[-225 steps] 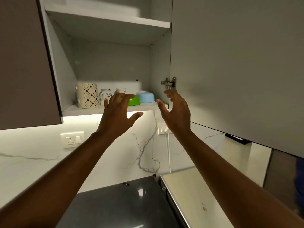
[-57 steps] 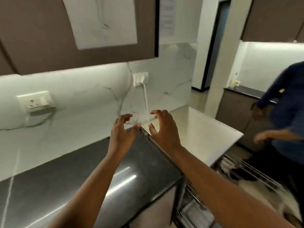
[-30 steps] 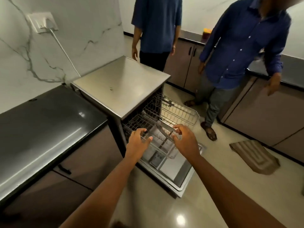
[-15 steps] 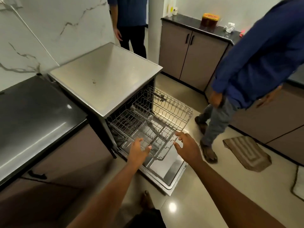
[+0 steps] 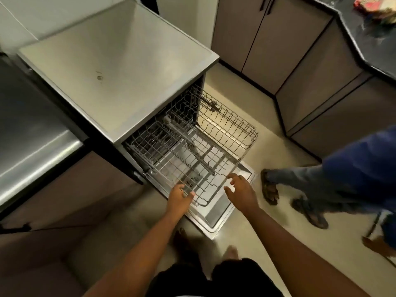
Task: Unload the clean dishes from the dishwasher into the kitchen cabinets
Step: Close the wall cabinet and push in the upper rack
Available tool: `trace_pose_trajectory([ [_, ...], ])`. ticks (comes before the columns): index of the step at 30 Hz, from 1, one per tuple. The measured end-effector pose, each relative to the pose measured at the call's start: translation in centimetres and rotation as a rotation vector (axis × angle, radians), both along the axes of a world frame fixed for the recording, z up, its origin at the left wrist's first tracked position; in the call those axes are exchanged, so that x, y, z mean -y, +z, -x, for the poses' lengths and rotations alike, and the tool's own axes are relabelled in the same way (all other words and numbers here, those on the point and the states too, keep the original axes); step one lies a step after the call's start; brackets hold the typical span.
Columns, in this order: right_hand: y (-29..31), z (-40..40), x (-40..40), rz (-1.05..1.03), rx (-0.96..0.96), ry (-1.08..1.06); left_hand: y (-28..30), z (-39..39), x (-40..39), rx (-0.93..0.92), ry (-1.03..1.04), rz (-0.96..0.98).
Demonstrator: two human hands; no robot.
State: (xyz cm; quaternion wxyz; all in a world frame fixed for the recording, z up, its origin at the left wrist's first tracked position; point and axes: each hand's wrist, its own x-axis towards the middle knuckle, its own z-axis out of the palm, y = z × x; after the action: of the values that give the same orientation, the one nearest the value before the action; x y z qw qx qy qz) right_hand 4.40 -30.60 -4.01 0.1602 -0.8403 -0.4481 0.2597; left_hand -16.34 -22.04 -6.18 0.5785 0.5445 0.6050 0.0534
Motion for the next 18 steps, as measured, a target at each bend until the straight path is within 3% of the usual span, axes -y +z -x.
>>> trace_pose_trajectory([
  [7, -4.6, -4.7, -2.2, 0.115, -0.175, -0.154, -3.2, -2.4, 3.1, 0.039, 0.010, -0.065],
  [10, -7.5, -7.7, -3.6, 0.168, -0.216, -0.188, -5.9, -5.1, 4.6, 0.082, -0.004, 0.010],
  [14, -10.2, -11.1, -5.4, 0.183, -0.238, -0.243, -9.1, -8.8, 5.9, 0.091, 0.049, 0.242],
  [18, -14.1, -14.6, -7.4, 0.243, -0.398, -0.400, -10.7, -12.7, 6.5, 0.169, 0.422, 0.758],
])
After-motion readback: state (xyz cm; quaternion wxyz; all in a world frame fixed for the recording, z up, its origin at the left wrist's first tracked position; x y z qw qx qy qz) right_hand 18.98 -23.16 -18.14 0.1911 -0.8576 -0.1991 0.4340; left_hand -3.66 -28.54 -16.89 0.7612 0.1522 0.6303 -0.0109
